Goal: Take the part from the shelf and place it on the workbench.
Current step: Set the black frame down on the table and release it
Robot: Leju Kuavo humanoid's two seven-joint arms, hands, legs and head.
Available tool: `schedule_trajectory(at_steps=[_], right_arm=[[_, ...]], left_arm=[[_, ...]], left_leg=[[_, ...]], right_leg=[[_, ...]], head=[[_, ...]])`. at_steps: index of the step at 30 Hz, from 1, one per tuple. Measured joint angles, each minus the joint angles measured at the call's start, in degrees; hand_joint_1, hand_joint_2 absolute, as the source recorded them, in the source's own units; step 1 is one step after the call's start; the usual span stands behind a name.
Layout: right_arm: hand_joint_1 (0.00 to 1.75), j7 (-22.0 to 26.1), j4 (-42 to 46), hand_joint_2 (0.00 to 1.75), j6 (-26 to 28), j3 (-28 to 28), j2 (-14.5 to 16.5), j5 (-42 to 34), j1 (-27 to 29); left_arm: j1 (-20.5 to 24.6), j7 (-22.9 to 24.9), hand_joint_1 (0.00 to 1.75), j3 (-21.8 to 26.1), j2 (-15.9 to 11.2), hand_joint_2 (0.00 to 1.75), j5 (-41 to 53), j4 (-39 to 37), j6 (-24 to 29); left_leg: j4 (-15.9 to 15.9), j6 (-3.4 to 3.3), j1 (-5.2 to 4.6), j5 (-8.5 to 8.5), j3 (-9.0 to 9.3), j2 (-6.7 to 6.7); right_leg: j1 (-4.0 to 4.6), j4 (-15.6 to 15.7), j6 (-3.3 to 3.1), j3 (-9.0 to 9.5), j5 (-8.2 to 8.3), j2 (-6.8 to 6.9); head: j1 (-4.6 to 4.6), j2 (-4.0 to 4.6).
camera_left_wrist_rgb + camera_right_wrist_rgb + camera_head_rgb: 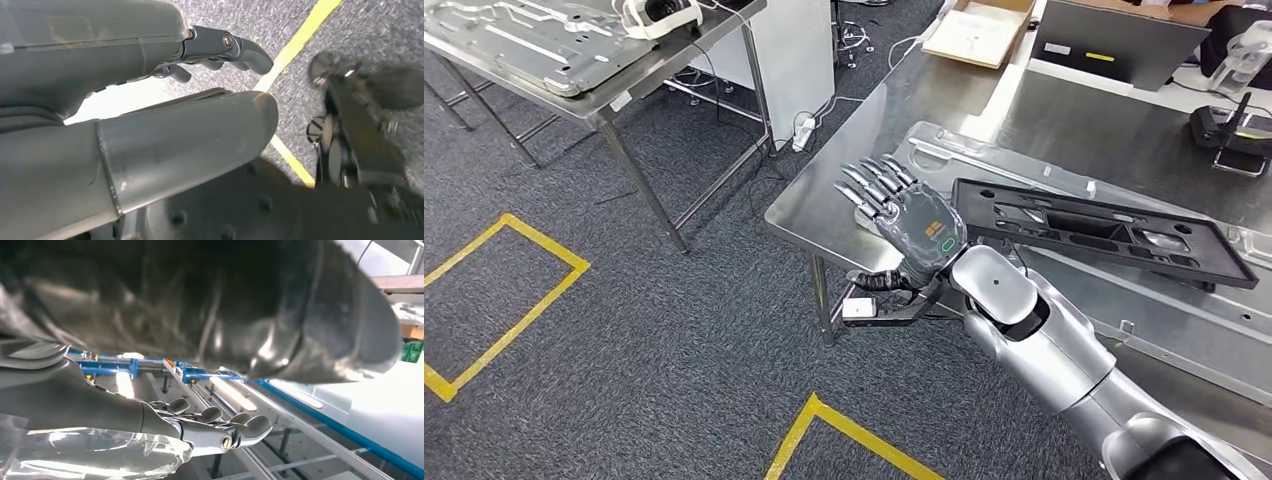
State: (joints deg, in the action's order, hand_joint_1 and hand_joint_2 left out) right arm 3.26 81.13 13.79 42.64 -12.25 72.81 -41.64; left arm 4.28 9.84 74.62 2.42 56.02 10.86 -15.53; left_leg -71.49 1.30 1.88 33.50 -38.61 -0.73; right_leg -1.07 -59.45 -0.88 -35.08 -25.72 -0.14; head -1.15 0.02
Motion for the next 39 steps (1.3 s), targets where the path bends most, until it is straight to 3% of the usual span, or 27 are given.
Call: schedule_trajectory(at_steps=[1,2,3,6,8,11,13,15,16,17,18,21,23,25,27,28,30,32,33,34,36,37,39], right_arm=[[0.00,0.0,0.0,0.00,0.0,0.0,0.0,0.0,0.1],[0.00,0.0,0.0,0.00,0.0,0.1,0.0,0.0,0.2],[0.00,0.0,0.0,0.00,0.0,0.1,0.1,0.0,0.2],[0.00,0.0,0.1,0.00,0.0,0.2,0.1,0.0,0.2],[0.00,0.0,0.2,0.00,0.0,0.2,0.2,0.0,0.2],[0.00,0.3,0.3,0.00,0.0,0.2,0.2,-0.1,0.1],[0.00,0.6,0.4,0.00,-0.1,0.2,0.2,-0.3,0.0],[0.00,0.8,0.4,0.00,-0.4,0.6,0.2,-0.6,0.1],[0.00,0.9,0.4,0.00,-0.5,0.8,0.2,-0.8,0.3],[0.00,0.9,0.4,0.00,-0.6,1.1,0.2,-1.0,0.5],[0.00,1.0,0.4,0.00,-0.6,1.4,0.2,-1.2,0.7],[0.00,1.1,0.7,0.00,-0.6,1.8,0.2,-1.5,0.8],[0.00,1.6,1.0,0.00,-0.7,2.4,0.4,-2.0,0.9],[0.00,2.3,1.2,0.00,-0.8,3.4,0.8,-2.5,1.2],[0.00,2.6,1.5,0.00,-1.0,4.4,1.6,-2.7,1.3],[0.00,2.6,1.6,0.00,-1.0,4.9,1.9,-2.8,1.3],[0.00,2.6,1.7,0.00,-1.2,5.8,2.4,-3.0,1.4],[0.00,2.6,1.7,0.00,-1.2,6.6,2.5,-3.0,1.7],[0.00,2.6,1.7,0.00,-1.2,6.9,2.5,-3.0,1.7],[0.00,2.6,1.7,0.00,-1.2,7.2,2.6,-3.0,1.8],[0.00,2.6,1.7,0.00,-1.2,7.5,2.8,-3.0,1.7],[0.00,2.6,1.7,0.00,-1.2,7.6,2.9,-3.0,1.7],[0.00,2.6,1.7,0.00,-1.2,7.9,2.9,-3.0,1.7]], left_arm=[[0.0,0.0,0.00,0.0,0.0,0.00,0.0,0.0,0.0],[-0.1,0.0,0.00,0.0,0.0,0.00,0.0,0.0,0.0],[-0.2,0.0,0.00,0.0,0.0,0.00,0.0,0.0,0.0],[-0.2,0.0,0.00,0.0,-0.1,0.00,0.0,0.0,0.0],[-0.2,0.0,0.00,0.0,-0.2,0.00,0.0,0.0,0.0],[-0.1,0.0,0.00,0.0,-0.1,0.00,0.0,0.0,0.0],[-0.1,0.0,0.00,0.0,0.0,0.00,0.0,0.0,0.0],[-0.2,-0.1,0.00,0.0,0.0,0.00,0.1,0.0,-0.1],[-0.2,-0.1,0.00,0.0,0.0,0.00,0.1,0.0,-0.1],[-0.2,-0.1,0.00,0.0,0.0,0.00,0.2,0.0,-0.1],[-0.2,-0.1,0.00,0.0,0.0,0.00,0.3,0.0,-0.1],[0.0,-0.1,0.00,0.0,0.1,0.00,0.5,0.0,-0.1],[0.0,-0.1,0.00,0.0,0.1,0.00,0.7,0.0,-0.1],[0.0,-0.1,0.00,0.0,0.1,0.00,0.9,0.0,-0.2],[0.0,0.0,0.00,0.0,0.1,0.00,1.0,0.0,-0.2],[0.0,0.0,0.00,0.0,0.1,0.00,1.0,0.0,-0.2],[0.1,0.0,0.00,0.0,0.1,0.00,1.0,0.0,-0.2],[0.1,0.0,0.00,0.0,0.1,0.00,1.0,0.0,-0.2],[0.0,0.0,0.00,0.0,0.1,0.00,1.0,0.0,-0.2],[-0.1,0.0,0.00,0.0,0.1,0.00,1.0,0.0,-0.1],[-0.1,0.0,0.00,0.0,0.1,0.00,1.0,0.0,-0.1],[0.0,0.0,0.00,0.0,0.0,0.00,1.0,0.0,-0.1],[0.1,0.0,0.00,0.0,0.0,0.00,1.1,0.0,-0.1]], left_leg=[[-3.0,-0.17,-0.15,0.89,-1.51,0.14],[-3.9,-0.44,-0.32,0.55,-2.02,0.20],[-2.5,-0.85,-0.51,-0.83,-1.47,0.24],[8.7,-2.35,-1.16,-6.17,3.71,0.67],[11.8,-2.69,-1.53,-6.79,5.02,0.89],[12.7,-3.06,-1.33,-7.31,5.34,0.67],[13.3,-3.51,-0.97,-7.76,5.54,0.49],[13.4,-3.71,-0.99,-7.85,5.42,0.56],[13.3,-3.71,-0.98,-7.85,5.35,0.70],[13.3,-3.68,-0.96,-7.84,5.31,0.94],[13.2,-3.62,-0.93,-7.80,5.31,1.28],[12.8,-3.04,-0.88,-7.59,5.27,2.44],[12.7,-2.26,-0.86,-7.70,4.88,3.13],[12.9,-1.43,-0.72,-7.94,4.68,3.84],[11.8,-0.87,-0.57,-7.13,4.15,3.46],[9.6,-0.68,-0.56,-5.84,3.10,2.88],[2.2,-0.44,-0.59,-2.30,-0.47,1.68],[-3.3,-0.31,-0.59,-0.64,-3.24,1.38],[-3.2,-0.37,-0.60,-1.35,-3.18,1.25],[-0.9,-0.51,-0.62,-2.92,-2.00,0.99],[7.1,-1.02,-0.94,-6.43,2.12,-0.82],[10.2,-1.37,-1.20,-7.36,3.70,-1.73],[12.6,-1.93,-1.71,-7.57,4.72,-2.42]], right_leg=[[0.28,0.0,-0.13,-0.02,-0.03,-0.13],[0.55,-0.1,-0.22,-0.01,-0.05,-0.29],[0.79,-0.1,-0.28,0.05,-0.07,-0.49],[1.26,-0.2,-0.28,0.17,-0.12,-0.93],[1.32,-0.3,0.03,-0.04,-0.04,-1.02],[1.28,-0.5,0.91,-0.22,-0.31,-0.98],[1.16,-3.8,1.55,-1.67,-2.68,-0.70],[0.79,-10.7,2.10,-4.84,-6.23,-0.45],[0.57,-13.6,2.34,-6.18,-7.22,-0.38],[0.37,-14.9,2.54,-6.72,-7.18,-0.31],[0.16,-14.0,2.69,-6.19,-6.06,-0.27],[-0.33,-3.5,2.60,-0.79,-1.24,-1.80],[-0.20,-0.2,2.22,0.78,-0.81,-2.89],[-0.02,0.1,1.60,0.82,-0.74,-2.37],[-0.16,0.5,0.73,1.07,-0.54,-1.48],[-0.24,0.8,0.32,1.21,-0.46,-0.92],[0.02,0.9,-0.27,1.30,-0.54,0.29],[0.34,0.8,-0.47,1.29,-0.67,1.49],[0.45,0.8,-0.51,1.31,-0.72,2.05],[0.52,0.7,-0.50,1.38,-0.79,2.58],[0.75,0.6,-0.28,1.64,-1.04,3.58],[0.91,0.6,-0.05,1.74,-1.17,4.05],[1.20,0.6,0.46,1.92,-1.35,5.07]], head=[[-0.01,-0.01],[-0.01,-0.01],[-0.01,0.00],[-0.02,-0.01],[-0.02,-0.01],[-0.03,0.01],[-0.07,0.01],[-0.08,0.01],[-0.09,0.00],[-0.08,0.00],[-0.09,-0.01],[-0.09,0.00],[-0.08,0.00],[-0.07,0.00],[-0.02,0.00],[0.02,-0.01],[0.08,0.00],[0.08,0.00],[0.08,-0.01],[0.08,-0.01],[0.08,0.00],[0.07,0.01],[0.05,0.01]])
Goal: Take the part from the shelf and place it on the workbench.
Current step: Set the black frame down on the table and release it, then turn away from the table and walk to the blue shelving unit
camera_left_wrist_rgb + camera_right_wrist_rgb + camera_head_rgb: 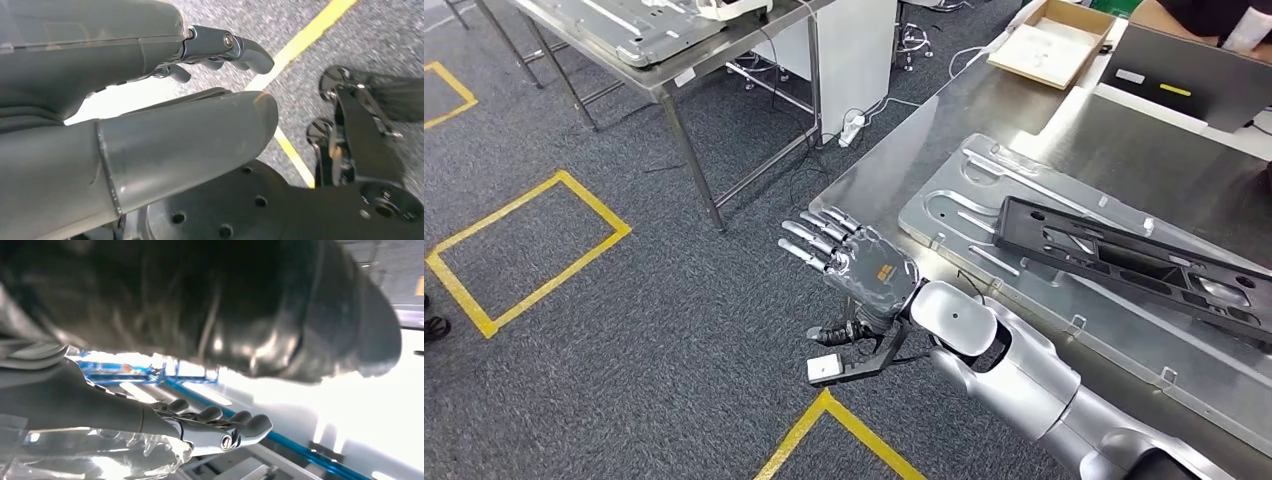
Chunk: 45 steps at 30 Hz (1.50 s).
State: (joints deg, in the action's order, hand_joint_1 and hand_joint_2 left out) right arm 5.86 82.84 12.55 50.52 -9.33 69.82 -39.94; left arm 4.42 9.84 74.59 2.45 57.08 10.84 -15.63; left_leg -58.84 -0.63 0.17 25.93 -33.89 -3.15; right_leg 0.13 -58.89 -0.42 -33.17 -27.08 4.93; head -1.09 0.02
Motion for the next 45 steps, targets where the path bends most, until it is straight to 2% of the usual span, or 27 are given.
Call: schedule_trajectory(at_steps=[2,4,6,7,9,11,13,15,17,19,21,23,24,26,28,30,31,32,33,35,37,38,39,40,42,43,45], right_arm=[[0.00,0.0,0.0,0.00,0.0,0.2,0.1,0.0,-0.1],[0.00,0.0,0.0,0.00,0.0,0.4,0.1,0.0,-0.1],[0.00,-0.3,0.0,0.00,-0.3,0.6,0.1,-0.1,-0.1],[0.00,-0.4,0.0,0.00,-0.4,0.7,0.1,-0.1,-0.1],[0.00,-0.6,-0.2,0.00,-0.8,1.1,0.0,-0.2,0.1],[0.00,-0.7,-0.2,0.87,-1.0,1.5,0.0,-0.3,0.1],[0.00,-0.7,-0.3,1.75,-1.1,1.8,0.0,-0.7,0.1],[0.00,-0.7,-0.5,1.75,-1.1,2.0,0.1,-1.2,0.1],[0.00,-0.7,-0.7,1.75,-1.1,2.2,0.4,-1.5,0.1],[0.00,-0.7,-0.8,1.75,-1.1,2.4,0.9,-1.7,0.1],[0.00,-0.7,-0.9,1.75,-1.1,2.6,1.2,-1.9,0.1],[0.00,-0.7,-1.2,1.75,-1.2,2.8,1.5,-2.1,0.3],[0.00,-0.7,-1.4,1.75,-1.2,3.0,1.7,-2.2,0.4],[0.00,-0.6,-1.7,1.75,-1.2,3.5,2.3,-2.2,0.6],[0.00,-0.6,-1.9,1.75,-1.1,3.8,3.0,-2.2,0.7],[0.00,-0.5,-2.1,1.75,-1.1,3.9,3.3,-2.2,0.8],[0.00,-0.5,-2.2,1.75,-1.1,4.0,3.4,-2.2,0.8],[0.00,-0.5,-2.3,1.31,-1.1,4.1,3.5,-2.2,0.8],[0.00,-0.5,-2.3,0.87,-1.1,4.3,3.7,-2.2,0.8],[0.00,-0.5,-2.5,0.00,-1.1,4.5,3.9,-2.2,0.8],[0.00,-0.5,-2.8,0.00,-1.1,4.7,3.9,-2.2,1.1],[0.00,-0.5,-2.9,0.00,-1.1,4.9,3.9,-2.2,1.3],[0.00,-0.5,-3.2,0.00,-1.1,5.1,3.9,-2.2,1.6],[0.00,-0.5,-3.3,0.00,-1.1,5.3,3.9,-2.2,1.8],[0.00,-0.6,-3.6,0.00,-1.0,5.7,4.0,-2.2,1.9],[0.00,-0.6,-3.7,0.00,-1.0,5.8,4.0,-2.2,1.9],[0.00,-0.6,-3.7,0.00,-1.0,6.1,4.1,-2.2,1.8]], left_arm=[[-0.1,0.0,0.00,0.0,0.0,0.00,0.0,0.0,0.0],[-0.2,0.0,0.00,0.0,0.0,0.00,0.0,0.0,0.0],[-0.2,0.1,0.00,0.0,0.0,0.00,0.1,0.0,0.0],[-0.1,0.1,0.00,0.0,0.0,0.00,0.1,0.0,0.0],[-0.1,0.1,0.00,0.0,0.0,0.00,0.1,0.0,0.0],[-0.1,0.1,0.00,0.0,0.0,0.00,0.1,0.0,0.0],[-0.1,0.0,0.00,0.0,0.1,0.00,0.1,0.0,0.0],[-0.1,0.0,0.00,0.0,0.1,0.00,0.2,0.0,0.0],[-0.2,0.0,0.00,0.0,0.1,0.00,0.2,0.0,0.0],[-0.4,0.1,0.00,0.0,0.1,0.00,0.2,0.0,0.1],[-0.2,0.1,0.00,0.0,0.1,0.00,0.3,0.0,0.1],[0.0,0.0,0.00,0.0,0.1,0.00,0.4,0.0,0.1],[0.0,0.0,0.00,0.0,0.1,0.00,0.5,0.0,0.1],[-0.2,0.0,0.00,0.0,0.1,0.00,0.5,0.0,0.1],[-0.2,0.0,0.00,0.0,0.1,0.00,0.6,0.0,0.2],[-0.1,-0.1,0.00,0.0,0.0,0.00,0.6,0.0,0.2],[-0.2,-0.1,0.00,0.0,0.0,0.00,0.6,0.0,0.2],[-0.3,-0.1,0.00,0.0,0.0,0.00,0.6,0.0,0.2],[-0.4,-0.1,0.00,0.0,0.0,0.00,0.6,0.0,0.2],[-0.5,0.0,0.00,0.0,0.1,0.00,0.7,0.0,0.1],[-0.3,0.0,0.00,0.0,0.1,0.00,0.9,0.0,0.1],[-0.2,0.0,0.00,0.0,0.1,0.00,1.0,0.0,0.1],[-0.2,-0.1,0.00,0.0,0.0,0.00,1.2,0.0,0.1],[-0.2,-0.1,0.00,-0.1,0.0,0.00,1.3,0.0,0.1],[-0.2,-0.1,0.00,-0.1,0.0,0.00,1.7,0.0,0.2],[-0.3,-0.1,0.00,-0.1,0.0,0.00,1.9,0.0,0.2],[-0.1,-0.1,0.00,-0.3,0.0,0.00,2.4,0.0,0.1]], left_leg=[[0.3,-0.62,0.15,-0.35,-0.03,1.22],[0.8,-1.29,0.45,-0.78,0.09,2.27],[0.9,-1.68,0.53,-1.02,0.00,3.24],[0.9,-1.75,0.52,-1.06,-0.10,3.83],[0.7,-1.78,0.50,-1.09,-0.21,5.24],[0.5,-1.67,0.51,-1.01,-0.19,6.79],[0.2,-1.32,0.53,-0.90,-0.34,8.20],[0.1,-0.63,0.64,-1.04,-0.83,9.42],[0.3,0.22,0.87,-1.26,-1.25,10.46],[-1.2,0.83,0.84,-0.28,-2.00,8.61],[-6.7,1.22,0.74,2.68,-4.56,5.27],[-13.7,1.54,0.86,5.57,-8.08,3.94],[-15.4,1.63,0.92,5.77,-8.90,3.67],[-12.3,1.61,0.95,3.34,-7.16,3.14],[-4.4,1.24,0.66,0.30,-2.96,1.28],[0.0,0.53,0.20,-0.77,-0.79,0.18],[0.1,0.17,-0.01,-0.79,-0.81,0.57],[0.3,-0.14,-0.02,-0.95,-0.87,1.19],[0.5,-0.45,0.08,-1.11,-0.78,1.79],[1.1,-1.11,0.40,-1.49,-0.54,2.80],[1.3,-1.58,0.52,-1.73,-0.60,3.98],[1.2,-1.69,0.49,-1.78,-0.71,4.70],[1.2,-1.76,0.46,-1.81,-0.77,5.49],[1.1,-1.78,0.43,-1.82,-0.80,6.32],[0.9,-1.73,0.43,-1.79,-0.76,7.91],[0.8,-1.64,0.48,-1.76,-0.82,8.64],[0.5,-1.07,0.63,-1.78,-1.27,10.08]], right_leg=[[-0.05,0.0,0.61,0.21,-0.24,0.60],[-0.32,-2.1,1.29,-0.57,-1.98,-1.36],[-0.57,-8.3,1.72,-3.43,-5.47,-3.99],[-0.60,-12.1,1.85,-5.29,-7.01,-4.48],[-0.71,-15.8,1.98,-7.30,-7.29,-4.75],[-0.93,-11.1,1.85,-5.28,-3.53,-5.31],[-1.26,-3.7,1.51,-1.94,-0.43,-7.80],[-1.26,-0.7,1.22,-0.63,0.00,-9.42],[-1.15,-0.3,0.76,-0.47,0.11,-8.42],[-1.27,0.3,-0.08,-0.02,0.36,-6.97],[-1.18,0.7,-0.72,0.32,0.42,-5.38],[-0.92,0.6,-1.01,0.31,0.27,-3.68],[-0.84,0.5,-1.06,0.29,0.15,-2.80],[-0.80,0.3,-0.99,0.35,-0.12,-1.37],[-0.64,0.1,-0.61,0.58,-0.51,-0.03],[-0.40,0.1,-0.05,0.80,-0.79,1.13],[-0.29,0.2,0.24,0.93,-0.81,1.67],[-0.27,0.3,0.51,1.08,-0.81,2.15],[-0.37,0.2,0.86,1.21,-1.02,2.01],[-0.65,-2.2,1.35,0.29,-2.94,-0.53],[-0.87,-9.2,1.61,-3.00,-6.72,-3.71],[-0.87,-13.0,1.65,-4.91,-8.22,-4.37],[-0.87,-15.7,1.66,-6.33,-8.82,-4.69],[-0.86,-16.3,1.60,-6.80,-8.20,-4.86],[-0.87,-11.1,1.25,-4.66,-4.24,-5.77],[-0.93,-7.1,0.92,-2.88,-2.25,-7.35],[-0.97,-1.2,0.48,-0.36,-0.18,-10.20]], head=[[0.01,0.00],[0.00,-0.01],[-0.01,-0.01],[-0.01,0.00],[-0.01,0.00],[-0.01,0.00],[0.01,-0.01],[0.00,-0.01],[0.00,0.00],[0.09,0.00],[0.21,-0.01],[0.24,-0.01],[0.24,-0.01],[0.25,0.00],[0.25,0.00],[0.22,0.00],[0.22,0.00],[0.21,0.00],[0.22,0.00],[0.22,0.00],[0.21,0.00],[0.21,0.00],[0.21,0.00],[0.21,-0.01],[0.20,-0.01],[0.21,-0.01],[0.20,-0.01]])
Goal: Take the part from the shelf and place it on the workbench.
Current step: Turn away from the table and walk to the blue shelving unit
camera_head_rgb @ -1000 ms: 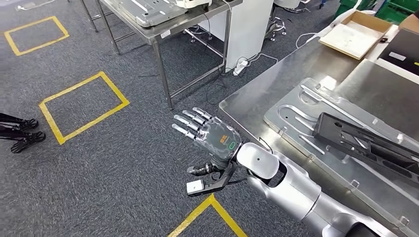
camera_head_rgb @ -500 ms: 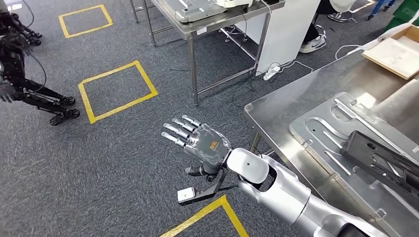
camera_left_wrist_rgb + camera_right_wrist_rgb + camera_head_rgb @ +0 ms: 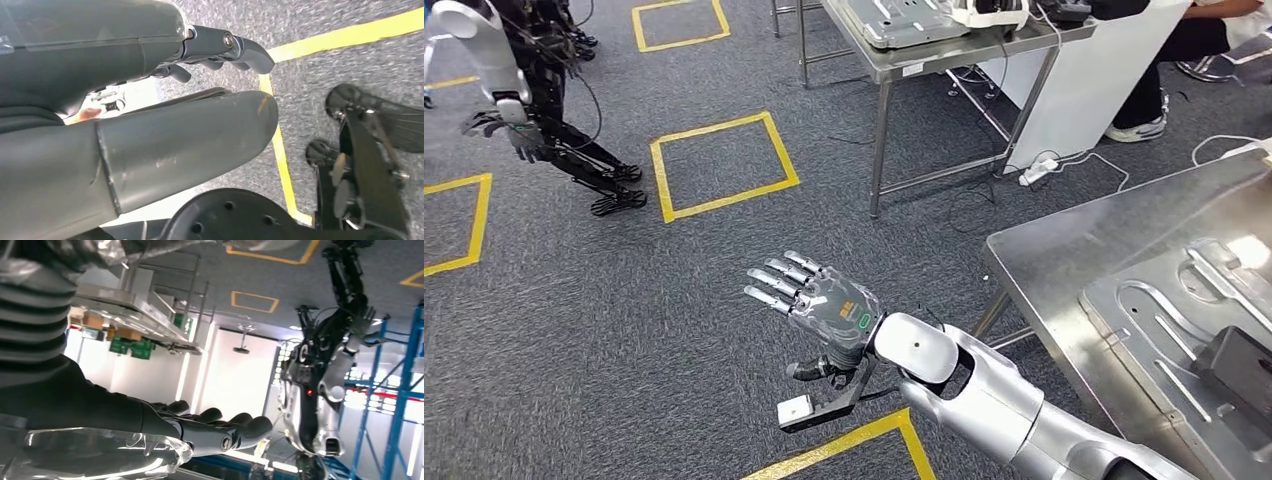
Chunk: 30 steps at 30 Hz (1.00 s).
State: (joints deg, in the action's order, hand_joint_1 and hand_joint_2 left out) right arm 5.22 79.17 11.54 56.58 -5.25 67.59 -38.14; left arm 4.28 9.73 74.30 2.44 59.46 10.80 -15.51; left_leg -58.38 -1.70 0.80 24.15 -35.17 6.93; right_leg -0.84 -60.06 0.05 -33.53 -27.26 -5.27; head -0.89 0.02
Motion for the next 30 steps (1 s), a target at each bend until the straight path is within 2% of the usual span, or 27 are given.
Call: schedule_trajectory(at_steps=[1,2,3,4,5,7,8,9,10,11,12,13,14,15,16,18,19,21,22,23,24,25,26,27,28,29,30], right_arm=[[0.00,0.0,0.0,0.00,0.0,0.1,0.0,0.0,0.0],[0.00,-0.1,0.0,0.00,0.0,0.2,0.0,0.0,-0.1],[0.00,-0.2,0.0,0.00,0.0,0.3,0.1,0.1,-0.1],[0.00,-0.3,0.0,0.00,0.0,0.4,0.2,0.2,-0.2],[0.00,-0.5,0.1,0.00,0.0,0.5,0.3,0.3,-0.3],[0.00,-0.9,0.1,0.00,0.0,0.6,0.3,0.7,-0.3],[0.00,-1.1,0.1,0.00,-0.1,0.7,0.2,1.0,-0.3],[0.00,-1.3,0.1,0.00,-0.1,0.8,0.1,1.2,-0.2],[0.00,-1.5,0.1,0.00,-0.1,0.8,0.0,1.4,-0.1],[0.00,-1.7,0.1,0.00,-0.1,0.9,-0.1,1.5,0.0],[0.00,-1.9,0.1,0.00,-0.1,1.0,-0.2,1.6,0.1],[0.00,-2.0,0.2,0.00,-0.1,1.0,-0.3,1.7,0.1],[0.00,-2.1,0.2,0.00,-0.1,1.0,-0.5,1.9,0.1],[0.00,-2.3,0.2,0.00,-0.1,1.0,-0.7,2.0,0.1],[0.00,-2.4,0.3,0.00,0.0,1.0,-0.8,2.1,0.1],[0.00,-2.7,0.3,0.00,0.0,1.0,-1.0,2.3,0.2],[0.00,-2.8,0.4,0.00,0.0,1.0,-1.1,2.4,0.2],[0.00,-3.0,0.6,0.00,0.0,0.9,-1.5,2.5,0.3],[0.00,-3.0,0.7,0.00,0.0,0.9,-1.8,2.5,0.4],[0.00,-3.0,0.7,0.00,0.0,0.9,-2.0,2.5,0.6],[0.00,-3.0,0.7,0.00,0.0,0.9,-2.3,2.6,0.9],[0.00,-3.0,0.7,0.00,0.0,0.9,-2.6,2.6,1.2],[0.00,-3.0,0.7,0.00,0.0,0.9,-2.7,2.7,1.4],[0.00,-3.1,0.7,0.00,0.0,0.9,-2.9,2.8,1.5],[0.00,-3.2,0.8,0.00,0.0,0.9,-3.1,2.9,1.5],[0.00,-3.5,0.9,0.00,0.0,0.8,-3.4,3.1,1.6],[0.00,-3.7,1.3,0.00,0.1,0.6,-3.8,3.3,1.9]], left_arm=[[0.0,0.0,0.00,-0.1,0.0,0.00,0.2,0.0,-0.1],[0.0,-0.1,0.00,-0.2,0.0,0.00,0.3,0.0,-0.1],[-0.1,-0.1,0.00,-0.3,-0.1,0.00,0.5,0.0,-0.2],[-0.2,-0.2,0.00,-0.4,-0.1,0.00,0.7,0.0,-0.2],[-0.2,-0.2,0.00,-0.5,-0.2,0.00,0.9,0.0,-0.3],[-0.1,-0.3,0.00,-1.0,-0.2,0.00,1.4,0.0,-0.6],[0.0,-0.3,0.00,-1.2,-0.3,0.00,1.6,0.0,-0.7],[0.1,-0.4,0.00,-1.4,-0.3,0.00,1.9,0.0,-0.8],[0.1,-0.5,0.00,-1.5,-0.4,0.00,2.1,0.0,-0.8],[0.0,-0.5,0.00,-1.7,-0.5,0.00,2.3,0.0,-0.9],[-0.1,-0.6,0.00,-1.9,-0.7,0.00,2.5,0.0,-0.9],[-0.1,-0.6,0.00,-2.2,-0.8,0.00,2.7,0.0,-1.0],[0.0,-0.7,0.00,-2.4,-0.9,0.00,2.8,0.0,-1.0],[0.0,-0.8,0.00,-2.6,-1.0,0.00,3.0,0.0,-1.1],[0.0,-0.8,0.00,-2.7,-1.1,0.00,3.2,0.0,-1.2],[-0.1,-0.9,0.00,-3.0,-1.2,0.00,3.6,0.0,-1.3],[-0.2,-1.0,0.00,-3.2,-1.3,0.00,3.7,0.0,-1.3],[-0.2,-1.0,0.00,-3.6,-1.4,0.00,3.9,0.0,-1.4],[-0.1,-1.0,0.00,-3.7,-1.4,0.00,3.9,0.0,-1.4],[-0.1,-1.0,0.00,-3.9,-1.4,0.00,4.0,0.0,-1.4],[0.0,-1.0,0.00,-4.0,-1.4,0.00,4.0,0.0,-1.4],[0.0,-1.0,0.00,-4.1,-1.4,0.00,4.0,0.0,-1.4],[0.0,-1.0,0.00,-4.1,-1.5,0.00,4.1,0.0,-1.4],[0.0,-1.0,0.00,-4.1,-1.5,0.00,4.2,0.0,-1.4],[0.0,-1.1,0.00,-4.2,-1.5,0.00,4.5,0.0,-1.4],[0.0,-1.1,0.00,-4.4,-1.4,0.00,4.9,0.0,-1.4],[0.1,-1.2,0.00,-4.7,-1.4,0.00,5.4,0.0,-1.4]], left_leg=[[0.0,0.44,0.20,-0.09,-0.31,0.72],[0.1,0.97,0.32,-0.26,-0.52,1.54],[0.2,1.34,0.50,-0.37,-0.65,1.76],[-0.2,1.63,0.40,-0.15,-0.83,0.69],[-1.5,1.85,0.28,0.64,-1.44,-1.09],[-7.4,2.23,0.23,3.81,-4.34,-5.18],[-11.2,2.48,0.37,5.45,-6.24,-5.98],[-14.0,2.71,0.51,6.35,-7.63,-6.33],[-15.0,2.90,0.64,6.27,-8.07,-6.52],[-13.7,3.04,0.74,5.15,-7.28,-6.79],[-10.4,3.09,0.82,3.35,-5.36,-7.33],[-6.4,3.04,0.72,1.96,-3.16,-8.47],[-3.0,2.77,0.55,0.91,-1.30,-9.36],[-0.9,2.41,0.32,0.46,-0.20,-9.91],[-0.2,1.98,0.05,0.59,0.07,-10.03],[-0.1,1.16,-0.15,0.42,-0.06,-8.76],[0.0,0.81,-0.11,0.33,-0.01,-8.24],[0.4,0.09,0.09,0.09,0.16,-7.28],[0.5,-0.15,0.11,0.02,0.14,-6.75],[0.5,-0.35,0.06,-0.02,0.08,-6.17],[0.4,-0.45,-0.03,-0.05,0.02,-5.41],[0.4,-0.50,-0.15,-0.07,-0.01,-4.57],[0.3,-0.52,-0.26,-0.08,-0.01,-3.72],[0.2,-0.52,-0.35,-0.08,0.01,-2.86],[0.1,-0.50,-0.39,-0.07,0.04,-2.09],[0.0,-0.43,-0.43,-0.08,-0.01,-1.39],[-0.1,-0.28,-0.37,-0.12,-0.14,-0.70]], right_leg=[[0.09,0.8,-0.15,0.33,-0.07,-0.54],[0.22,1.3,-0.28,0.53,-0.05,0.01],[0.20,1.6,-0.50,0.80,0.12,0.86],[0.11,2.1,-0.80,1.19,0.30,1.69],[0.00,2.7,-1.10,1.61,0.49,2.62],[0.09,3.1,-1.51,2.07,0.52,4.62],[0.21,3.1,-1.61,2.10,0.42,5.67],[0.28,3.0,-1.62,2.10,0.30,6.66],[0.31,3.0,-1.58,2.12,0.16,7.59],[0.31,2.9,-1.46,2.17,0.00,8.43],[0.28,2.7,-1.27,2.27,-0.22,9.21],[0.32,2.6,-1.01,2.36,-0.49,9.92],[0.42,2.3,-0.69,2.39,-0.77,10.53],[0.54,2.1,-0.37,2.43,-0.99,11.04],[0.68,2.0,-0.05,2.47,-1.13,11.50],[0.66,2.1,0.55,2.63,-1.28,12.35],[0.50,1.8,0.88,2.69,-1.63,11.99],[0.15,-1.3,1.31,1.43,-3.90,9.17],[0.06,-4.7,1.38,-0.17,-5.75,7.31],[0.06,-8.7,1.36,-2.19,-7.59,6.10],[0.08,-12.3,1.30,-4.17,-8.82,5.57],[0.13,-14.5,1.16,-5.49,-9.00,5.35],[0.18,-14.4,0.91,-5.73,-7.94,5.21],[0.30,-12.1,0.56,-4.95,-5.91,4.85],[0.42,-8.1,0.14,-3.32,-3.42,3.91],[0.46,-4.3,-0.31,-1.66,-1.58,2.31],[0.50,-1.2,-0.59,-0.42,-0.41,0.95]], head=[[-0.02,0.01],[-0.03,0.00],[-0.04,-0.01],[0.02,-0.01],[0.10,-0.01],[0.23,-0.01],[0.25,-0.01],[0.24,-0.01],[0.25,0.00],[0.25,-0.01],[0.25,-0.01],[0.25,-0.01],[0.23,-0.01],[0.22,-0.01],[0.21,0.00],[0.21,0.00],[0.20,0.01],[0.18,0.00],[0.17,-0.01],[0.17,-0.01],[0.16,0.00],[0.17,-0.01],[0.17,0.00],[0.17,0.00],[0.17,0.00],[0.18,0.00],[0.17,0.00]])
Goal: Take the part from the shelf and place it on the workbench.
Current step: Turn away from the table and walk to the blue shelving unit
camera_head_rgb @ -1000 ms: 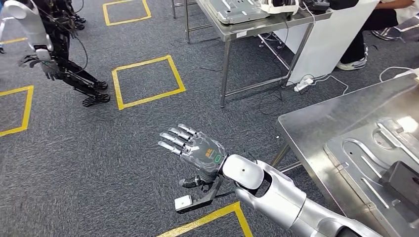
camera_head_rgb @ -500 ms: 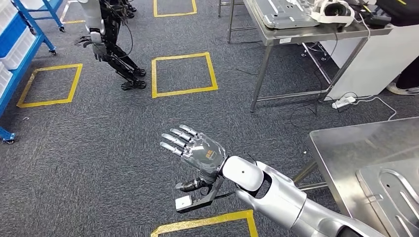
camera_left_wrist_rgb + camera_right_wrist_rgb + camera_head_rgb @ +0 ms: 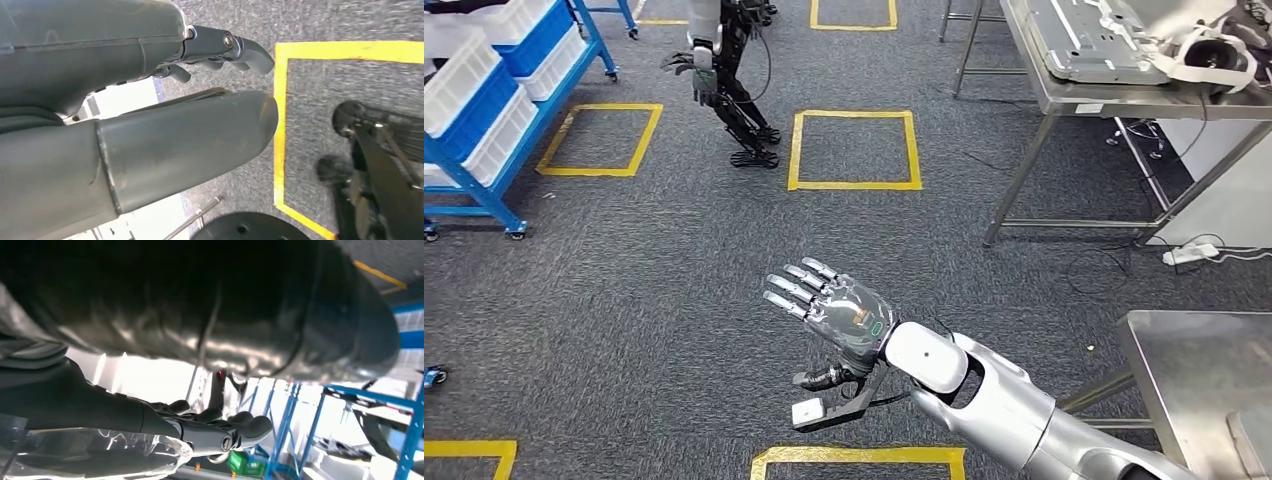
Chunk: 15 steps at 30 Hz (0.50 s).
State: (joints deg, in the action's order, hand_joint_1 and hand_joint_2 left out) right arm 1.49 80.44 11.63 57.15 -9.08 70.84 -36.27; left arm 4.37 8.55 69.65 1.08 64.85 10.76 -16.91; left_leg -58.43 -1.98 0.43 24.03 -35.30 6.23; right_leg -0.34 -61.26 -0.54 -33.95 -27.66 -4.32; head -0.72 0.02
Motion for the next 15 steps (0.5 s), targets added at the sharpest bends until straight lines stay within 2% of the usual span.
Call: schedule_trajectory(at_steps=[1,2,3,4,5,6,7,8,9,10,11,12,13,15], right_arm=[[0.00,-0.2,0.4,0.00,0.1,-0.3,-0.7,0.2,0.5],[0.00,-0.4,0.9,0.00,0.3,-0.7,-1.5,0.4,1.2],[0.00,-0.5,1.5,0.00,0.6,-1.3,-2.4,0.6,2.1],[0.00,-0.7,2.1,0.00,0.9,-2.0,-3.4,0.8,3.1],[0.00,-0.8,2.6,0.00,1.3,-2.9,-4.4,1.0,4.3],[0.00,-1.0,3.3,0.00,1.8,-3.9,-5.6,1.2,5.7],[0.00,-1.1,3.9,0.00,2.4,-5.1,-6.7,1.3,7.4],[0.00,-1.2,4.6,0.00,2.9,-6.3,-8.0,1.4,9.2],[0.00,-1.2,5.2,0.00,3.4,-7.7,-9.4,1.5,11.1],[0.00,-1.2,5.7,0.00,3.9,-9.0,-10.6,1.6,13.1],[0.00,-1.2,6.3,0.00,4.3,-10.2,-11.7,1.7,14.9],[0.00,-1.0,6.8,0.00,4.8,-11.5,-12.8,1.9,16.8],[0.00,-0.8,7.4,0.00,5.2,-12.8,-13.7,2.3,18.6],[0.00,-0.5,8.5,0.00,5.7,-15.4,-14.8,3.5,21.5]], left_arm=[[0.0,-0.1,0.00,-0.4,0.0,0.00,0.6,0.0,0.0],[-0.1,-0.2,0.00,-0.8,0.1,0.00,1.1,0.0,0.0],[-0.3,-0.3,0.00,-1.2,0.1,0.00,1.8,0.0,0.1],[-0.6,-0.4,0.00,-1.6,0.1,0.00,2.3,0.0,0.1],[-0.8,-0.4,0.00,-2.0,0.1,0.00,2.9,0.0,0.1],[-1.0,-0.5,0.00,-2.4,0.1,0.00,3.4,0.0,0.2],[-1.0,-0.5,0.00,-2.8,0.1,0.00,3.9,0.0,0.2],[-1.0,-0.6,0.00,-3.3,0.1,0.00,4.3,0.0,0.3],[-1.0,-0.6,0.00,-3.7,0.2,0.00,4.7,0.0,0.3],[-1.0,-0.7,0.00,-4.1,0.2,0.00,5.1,0.0,0.4],[-1.1,-0.7,0.00,-4.5,0.2,0.00,5.4,0.0,0.4],[-1.2,-0.6,0.00,-4.8,0.2,0.00,5.7,0.0,0.4],[-1.3,-0.6,0.00,-5.1,0.1,0.00,6.1,0.0,0.4],[-1.4,-0.5,0.00,-5.6,0.1,0.00,6.3,0.0,0.3]], left_leg=[[0.0,0.26,0.14,-0.08,-0.20,0.73],[0.1,0.62,0.32,-0.21,-0.41,1.53],[0.3,1.05,0.48,-0.40,-0.55,2.43],[0.2,1.32,0.52,-0.41,-0.67,2.25],[-0.3,1.49,0.39,0.02,-0.95,1.14],[-2.0,1.60,0.24,1.08,-1.67,-0.61],[-4.8,1.63,0.17,2.73,-2.92,-2.82],[-8.3,1.79,0.19,4.63,-4.57,-4.27],[-11.8,1.99,0.32,6.21,-6.24,-5.03],[-14.1,2.19,0.47,6.95,-7.35,-5.46],[-14.9,2.38,0.61,6.87,-7.66,-5.73],[-13.2,2.55,0.77,5.63,-6.57,-6.04],[-9.6,2.67,0.91,3.83,-4.48,-6.66],[-2.5,2.41,0.72,1.69,-0.44,-8.83]], right_leg=[[0.05,1.8,-0.19,0.72,0.42,-0.89],[0.12,2.3,-0.31,0.94,0.24,-0.99],[0.22,2.7,-0.38,1.15,0.34,-0.17],[0.18,3.3,-0.53,1.58,0.53,0.78],[0.11,3.9,-0.68,2.07,0.77,1.62],[0.03,4.6,-0.87,2.54,1.03,2.54],[0.02,5.0,-1.00,2.92,1.17,3.50],[0.15,5.2,-1.12,3.07,1.11,4.44],[0.24,5.1,-1.18,3.12,1.00,5.48],[0.28,5.1,-1.12,3.15,0.82,6.52],[0.28,4.9,-1.03,3.17,0.62,7.41],[0.20,4.7,-0.85,3.21,0.34,8.25],[0.10,4.4,-0.61,3.29,-0.01,9.02],[0.11,3.8,0.05,3.44,-0.74,10.27]], head=[[-0.01,0.00],[-0.02,0.00],[-0.03,0.00],[-0.03,0.01],[-0.01,0.01],[0.02,0.01],[0.06,0.01],[0.07,0.00],[0.08,0.00],[0.08,0.00],[0.08,-0.01],[0.09,0.00],[0.09,-0.01],[0.07,0.00]])
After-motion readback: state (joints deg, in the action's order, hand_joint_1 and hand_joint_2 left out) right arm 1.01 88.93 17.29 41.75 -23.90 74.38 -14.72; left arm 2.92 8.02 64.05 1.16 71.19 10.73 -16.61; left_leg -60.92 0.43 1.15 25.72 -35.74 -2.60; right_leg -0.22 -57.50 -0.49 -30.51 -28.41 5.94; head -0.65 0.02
